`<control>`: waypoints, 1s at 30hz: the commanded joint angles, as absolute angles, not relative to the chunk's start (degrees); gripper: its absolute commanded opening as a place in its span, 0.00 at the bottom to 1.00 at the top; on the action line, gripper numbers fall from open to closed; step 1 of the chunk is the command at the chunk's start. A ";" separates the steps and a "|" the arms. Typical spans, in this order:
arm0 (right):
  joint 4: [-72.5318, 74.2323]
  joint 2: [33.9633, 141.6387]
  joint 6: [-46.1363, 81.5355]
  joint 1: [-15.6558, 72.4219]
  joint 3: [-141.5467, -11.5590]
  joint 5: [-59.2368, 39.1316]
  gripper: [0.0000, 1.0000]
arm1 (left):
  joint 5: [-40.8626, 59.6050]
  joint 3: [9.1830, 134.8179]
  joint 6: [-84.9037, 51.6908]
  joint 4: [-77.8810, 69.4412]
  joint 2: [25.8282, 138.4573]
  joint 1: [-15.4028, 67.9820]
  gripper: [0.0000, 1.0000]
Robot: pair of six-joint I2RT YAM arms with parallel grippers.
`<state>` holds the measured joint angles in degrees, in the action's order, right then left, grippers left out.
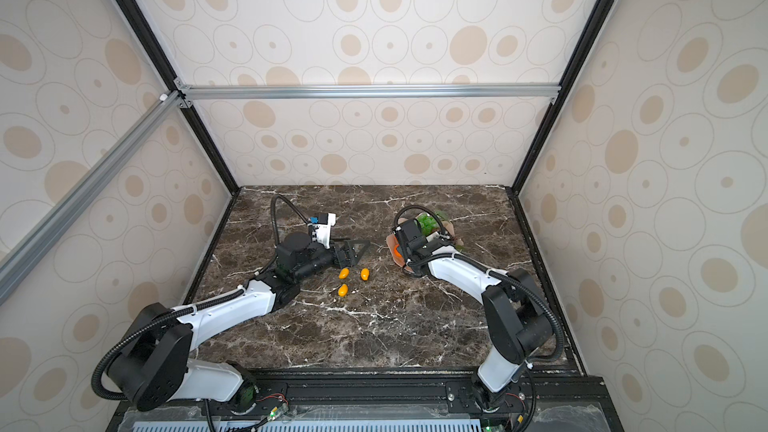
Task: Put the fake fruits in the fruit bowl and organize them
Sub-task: 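Move the right gripper back from the bowl while the left gripper nears the strawberries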
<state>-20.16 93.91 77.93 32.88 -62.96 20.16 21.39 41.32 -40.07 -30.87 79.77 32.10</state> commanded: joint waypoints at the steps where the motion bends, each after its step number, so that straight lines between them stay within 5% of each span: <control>1: -21.28 91.82 76.05 33.92 -62.90 23.06 0.66 | 21.66 40.58 -40.56 -30.94 78.12 31.07 0.98; 17: -21.50 92.46 66.00 36.80 -65.03 24.07 0.65 | 21.63 38.12 -40.91 -29.57 75.47 28.01 0.98; 30: -6.39 96.48 38.49 41.59 -66.43 6.53 0.62 | 20.19 30.61 -41.31 -22.99 65.01 19.73 0.98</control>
<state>-9.76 94.02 46.63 39.86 -64.07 11.57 20.67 31.62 -40.77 -25.52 67.48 21.54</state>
